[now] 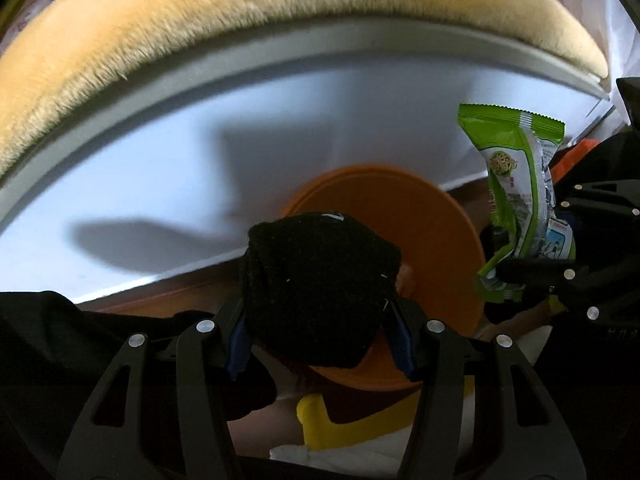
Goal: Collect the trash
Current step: 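Lower both tools over the orange bin and open both grippers, then grasp the red-green toy block car with the right gripper, then grasp the white plastic cup with the left gripper while the right holds the block car, then lower both tools over the orange bin and open both grippers, then grasp the white foam stick with the right gripper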
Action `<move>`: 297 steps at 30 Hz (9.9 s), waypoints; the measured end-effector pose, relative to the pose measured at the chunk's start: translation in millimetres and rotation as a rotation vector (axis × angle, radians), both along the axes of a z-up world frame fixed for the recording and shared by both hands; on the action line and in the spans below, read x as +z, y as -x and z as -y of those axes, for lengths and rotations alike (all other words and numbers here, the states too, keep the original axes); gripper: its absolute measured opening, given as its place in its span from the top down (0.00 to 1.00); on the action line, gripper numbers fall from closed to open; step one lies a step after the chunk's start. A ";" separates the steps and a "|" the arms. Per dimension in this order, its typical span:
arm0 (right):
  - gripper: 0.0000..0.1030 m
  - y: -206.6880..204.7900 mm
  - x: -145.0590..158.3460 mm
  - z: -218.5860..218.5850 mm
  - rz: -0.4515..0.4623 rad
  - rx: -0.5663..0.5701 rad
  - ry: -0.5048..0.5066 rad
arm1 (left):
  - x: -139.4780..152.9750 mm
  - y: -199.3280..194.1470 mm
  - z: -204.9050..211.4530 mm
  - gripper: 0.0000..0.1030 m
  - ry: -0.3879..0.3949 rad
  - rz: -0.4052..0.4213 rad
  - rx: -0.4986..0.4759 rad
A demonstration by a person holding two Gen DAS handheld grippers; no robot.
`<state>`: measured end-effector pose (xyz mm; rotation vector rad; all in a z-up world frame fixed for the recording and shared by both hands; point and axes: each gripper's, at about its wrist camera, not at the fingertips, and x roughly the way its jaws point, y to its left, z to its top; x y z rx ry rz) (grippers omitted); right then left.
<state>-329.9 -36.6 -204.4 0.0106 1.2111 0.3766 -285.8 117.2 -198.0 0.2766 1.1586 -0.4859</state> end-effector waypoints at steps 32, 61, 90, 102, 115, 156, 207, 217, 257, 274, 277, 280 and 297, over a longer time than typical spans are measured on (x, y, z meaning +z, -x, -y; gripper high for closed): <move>0.24 17.3 55.4 16.8 0.147 -0.078 -0.005 | 59.8 0.3 -2.8 0.23 0.061 0.156 0.001; 0.07 -239.9 202.2 105.3 0.649 -0.306 0.191 | 181.8 -252.7 42.7 0.10 0.164 0.562 0.256; 0.63 -437.1 126.1 128.5 0.444 -0.328 0.231 | 121.7 -313.8 45.8 0.07 0.098 0.196 0.304; 0.63 -301.0 179.1 112.2 0.517 -0.438 0.001 | 115.5 -314.3 56.6 0.07 -0.005 0.206 0.283; 0.63 -208.4 179.4 121.9 0.639 -0.494 -0.172 | 158.6 -317.4 66.3 0.06 -0.014 0.283 0.238; 0.63 -217.3 173.2 156.0 0.611 -0.591 -0.187 | 208.0 -283.1 104.7 0.54 0.170 0.426 0.006; 0.63 -2.1 11.3 -8.1 0.169 -0.105 0.037 | -28.3 -16.5 16.5 0.54 0.028 -0.021 0.057; 0.45 -12.1 0.2 -3.0 0.111 -0.138 0.030 | -41.6 -21.5 16.8 0.39 -0.008 -0.070 0.065; 0.35 -139.5 199.1 78.7 0.528 -0.275 -0.033 | 186.7 -175.4 29.9 0.15 0.261 0.443 0.172; 0.34 -424.4 168.1 156.3 0.255 -0.655 -0.244 | 127.2 -304.6 49.5 0.11 0.254 0.215 0.261; 0.39 -447.8 155.5 155.9 0.202 -0.685 -0.261 | 126.9 -304.1 48.2 0.11 0.265 0.210 0.262; 0.45 -462.3 146.1 156.5 0.175 -0.713 -0.258 | 126.6 -303.5 49.9 0.11 0.249 0.208 0.258; 0.76 -371.8 173.6 112.1 0.444 -0.565 0.011 | 124.8 -307.4 51.0 0.11 0.259 0.197 0.262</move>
